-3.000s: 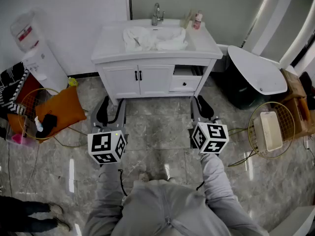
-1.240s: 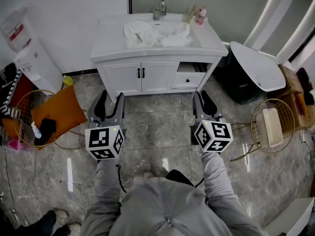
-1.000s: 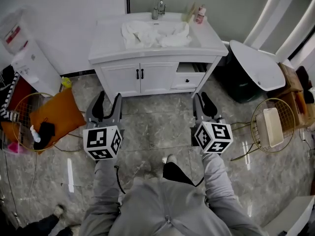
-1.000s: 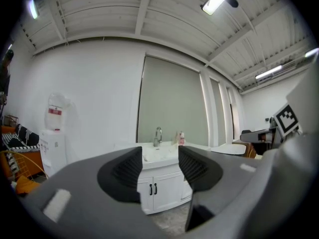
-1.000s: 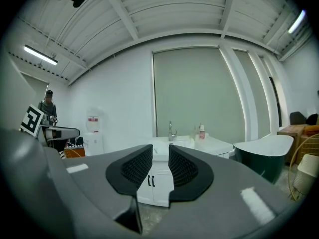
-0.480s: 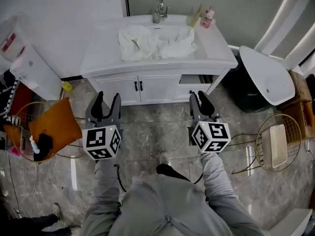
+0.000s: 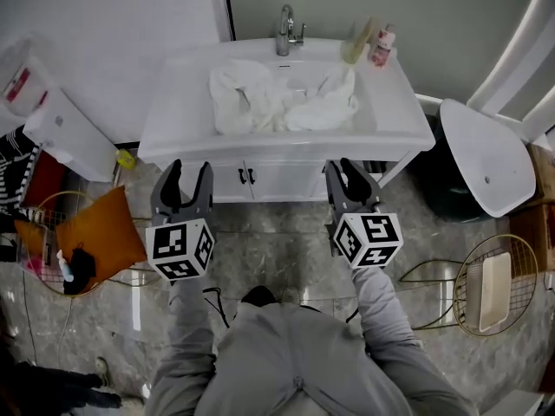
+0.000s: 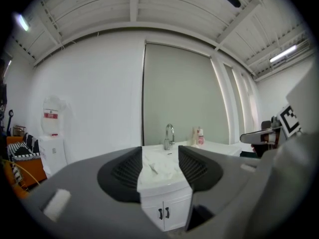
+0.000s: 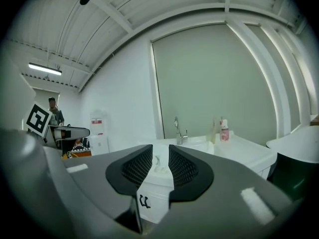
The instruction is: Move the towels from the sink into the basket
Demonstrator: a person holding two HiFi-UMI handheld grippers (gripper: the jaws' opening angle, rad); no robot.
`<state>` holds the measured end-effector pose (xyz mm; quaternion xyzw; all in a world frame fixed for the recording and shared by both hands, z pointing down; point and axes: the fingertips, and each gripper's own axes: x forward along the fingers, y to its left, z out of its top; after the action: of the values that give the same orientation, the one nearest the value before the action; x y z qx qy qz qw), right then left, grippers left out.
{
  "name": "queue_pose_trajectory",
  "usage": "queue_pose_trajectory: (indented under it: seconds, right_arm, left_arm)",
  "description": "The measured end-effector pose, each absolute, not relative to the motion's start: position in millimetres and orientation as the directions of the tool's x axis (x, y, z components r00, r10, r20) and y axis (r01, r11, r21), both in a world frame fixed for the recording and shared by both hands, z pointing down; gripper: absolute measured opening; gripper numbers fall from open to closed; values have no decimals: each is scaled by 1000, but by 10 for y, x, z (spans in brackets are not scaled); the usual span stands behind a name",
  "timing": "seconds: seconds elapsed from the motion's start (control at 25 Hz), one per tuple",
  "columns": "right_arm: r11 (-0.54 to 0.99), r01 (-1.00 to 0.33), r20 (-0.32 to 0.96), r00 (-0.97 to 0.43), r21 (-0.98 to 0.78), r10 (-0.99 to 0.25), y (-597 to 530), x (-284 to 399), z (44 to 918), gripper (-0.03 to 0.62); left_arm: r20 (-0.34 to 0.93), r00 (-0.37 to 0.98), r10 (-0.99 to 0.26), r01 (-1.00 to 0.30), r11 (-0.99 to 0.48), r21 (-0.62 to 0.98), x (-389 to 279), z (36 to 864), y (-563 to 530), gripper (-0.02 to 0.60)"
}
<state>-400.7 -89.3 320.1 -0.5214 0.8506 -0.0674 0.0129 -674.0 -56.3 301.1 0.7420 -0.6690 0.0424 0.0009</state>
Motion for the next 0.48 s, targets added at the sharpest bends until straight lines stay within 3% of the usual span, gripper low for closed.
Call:
queue_pose_trajectory:
  seconds: [0.48]
  right_arm:
    - [447,-887,74,-456,-114,-887,-2183,-4463,3244,83]
  left_arm:
    - [83,99,-992,-994,-101,-31,-7183,3163,-1887,247]
